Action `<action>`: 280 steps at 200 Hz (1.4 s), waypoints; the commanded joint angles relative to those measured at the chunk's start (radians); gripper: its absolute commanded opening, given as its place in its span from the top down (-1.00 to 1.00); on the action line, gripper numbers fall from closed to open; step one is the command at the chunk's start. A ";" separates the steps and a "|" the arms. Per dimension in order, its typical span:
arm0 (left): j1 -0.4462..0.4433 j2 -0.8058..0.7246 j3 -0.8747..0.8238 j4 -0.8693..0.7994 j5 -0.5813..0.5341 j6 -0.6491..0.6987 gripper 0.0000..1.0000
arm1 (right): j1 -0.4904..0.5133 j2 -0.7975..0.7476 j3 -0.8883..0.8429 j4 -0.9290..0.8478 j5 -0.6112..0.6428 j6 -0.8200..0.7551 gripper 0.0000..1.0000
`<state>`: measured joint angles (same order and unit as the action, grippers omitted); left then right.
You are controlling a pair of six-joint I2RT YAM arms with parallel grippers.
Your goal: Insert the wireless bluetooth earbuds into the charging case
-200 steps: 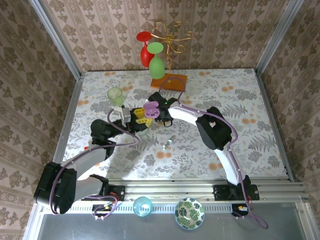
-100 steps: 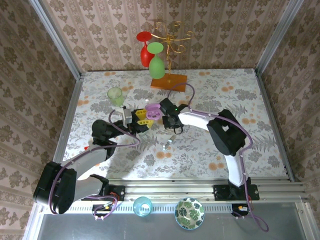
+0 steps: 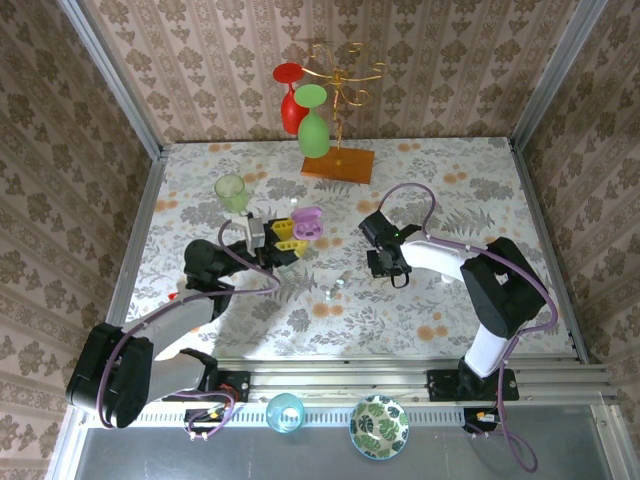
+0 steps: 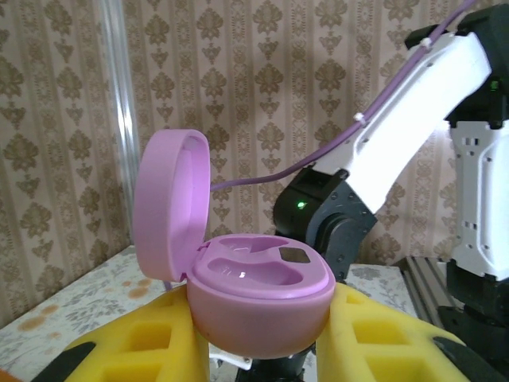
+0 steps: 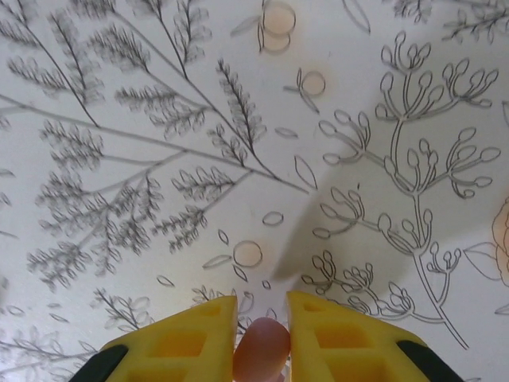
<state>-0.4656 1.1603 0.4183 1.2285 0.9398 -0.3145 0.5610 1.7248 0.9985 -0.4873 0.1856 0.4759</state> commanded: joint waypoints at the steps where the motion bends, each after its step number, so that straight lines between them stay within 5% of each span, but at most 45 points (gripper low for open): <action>1: -0.016 -0.013 -0.012 0.049 0.021 0.005 0.62 | 0.004 -0.010 0.007 -0.045 0.067 -0.047 0.56; 75: -0.014 -0.060 -0.016 0.042 0.009 0.011 0.62 | 0.061 -0.044 0.074 -0.210 0.235 0.013 0.27; 142: -0.014 -0.103 -0.007 0.023 0.014 0.013 0.62 | 0.132 0.044 0.180 -0.351 0.297 0.190 0.27; 280: -0.013 -0.114 -0.003 0.003 0.018 0.028 0.62 | 0.189 0.239 0.313 -0.490 0.358 0.208 0.46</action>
<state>-0.4774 1.0576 0.4065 1.2049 0.9459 -0.3096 0.7391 1.9327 1.2804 -0.9115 0.4831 0.6594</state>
